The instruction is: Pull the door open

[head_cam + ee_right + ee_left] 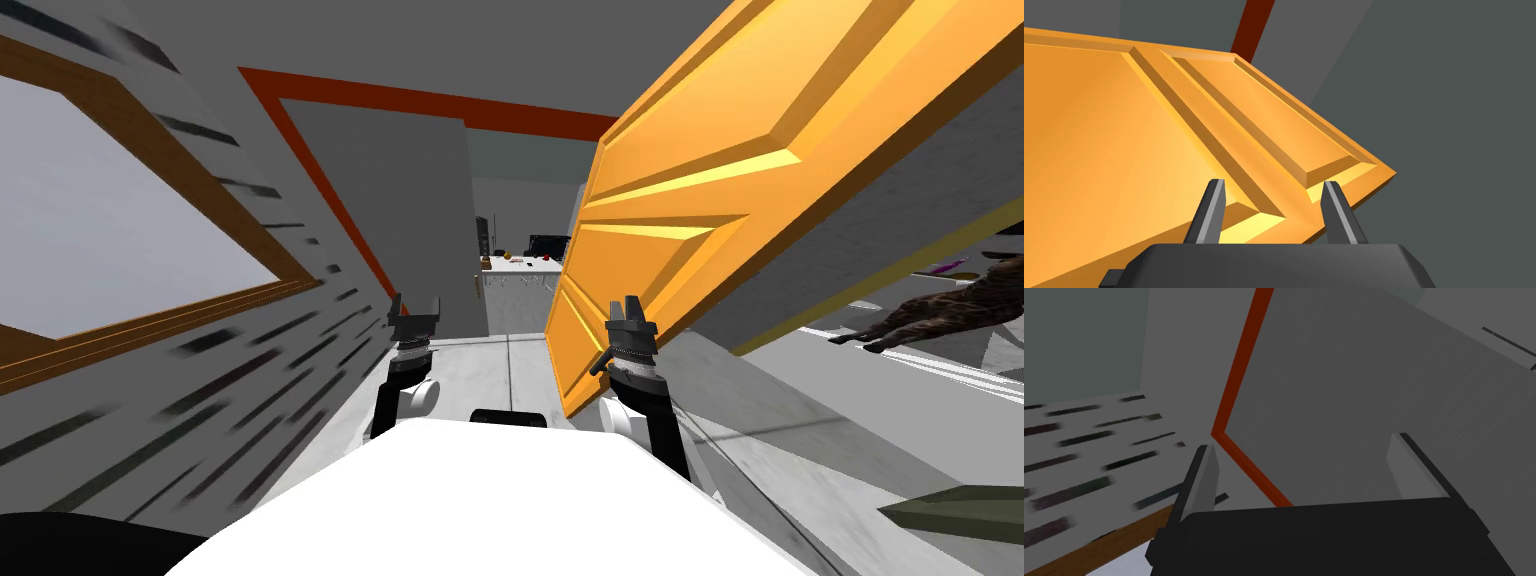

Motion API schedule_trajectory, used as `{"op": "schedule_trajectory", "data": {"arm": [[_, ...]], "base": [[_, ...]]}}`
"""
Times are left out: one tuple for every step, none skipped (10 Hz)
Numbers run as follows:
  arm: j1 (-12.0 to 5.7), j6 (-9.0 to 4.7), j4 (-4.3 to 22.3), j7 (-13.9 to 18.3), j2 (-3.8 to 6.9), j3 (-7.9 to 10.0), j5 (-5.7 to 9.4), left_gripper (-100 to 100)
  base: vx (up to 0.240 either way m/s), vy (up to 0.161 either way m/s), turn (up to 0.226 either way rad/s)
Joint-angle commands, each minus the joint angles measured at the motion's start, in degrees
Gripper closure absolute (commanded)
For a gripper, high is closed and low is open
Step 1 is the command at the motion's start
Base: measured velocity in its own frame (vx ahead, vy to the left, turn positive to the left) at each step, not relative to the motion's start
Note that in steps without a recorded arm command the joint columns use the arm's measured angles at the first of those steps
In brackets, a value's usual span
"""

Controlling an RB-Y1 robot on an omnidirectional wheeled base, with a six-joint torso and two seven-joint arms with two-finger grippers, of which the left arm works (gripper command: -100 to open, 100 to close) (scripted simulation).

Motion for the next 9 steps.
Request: {"op": "schedule_trajectory", "data": {"arm": [[-0.41,-0.6,2.2,1.5,0.41,-0.28,1.76,-100],[-0.57,-1.01,3.6,2.4,0.69,-0.44,2.94,-100],[-0.72,-1.43,4.9,3.3,0.97,-0.61,4.14,-100],[-0.88,-1.85,6.3,4.3,1.24,-0.77,5.35,-100],[-1.03,-2.27,7.7,5.2,1.52,-0.94,6.55,-100],[-1.19,-2.7,9.1,6.2,1.8,-1.11,7.79,-100],[-1.36,-3.15,10.6,7.2,2.06,-1.29,9.07,-100],[-1.53,-3.59,12.1,8.3,2.33,-1.47,10.35,-100],[-1.69,-4.04,13.5,9.3,2.6,-1.64,11.63,-100]], "base": [[0.091,0.043,-0.135],[0.081,0.031,-0.158],[0.097,0.033,-0.143],[0.091,0.038,-0.152],[0.09,0.034,-0.157],[0.087,0.034,-0.151],[0.1,0.055,-0.152],[0.097,0.054,-0.176],[0.089,0.064,-0.14]]}}
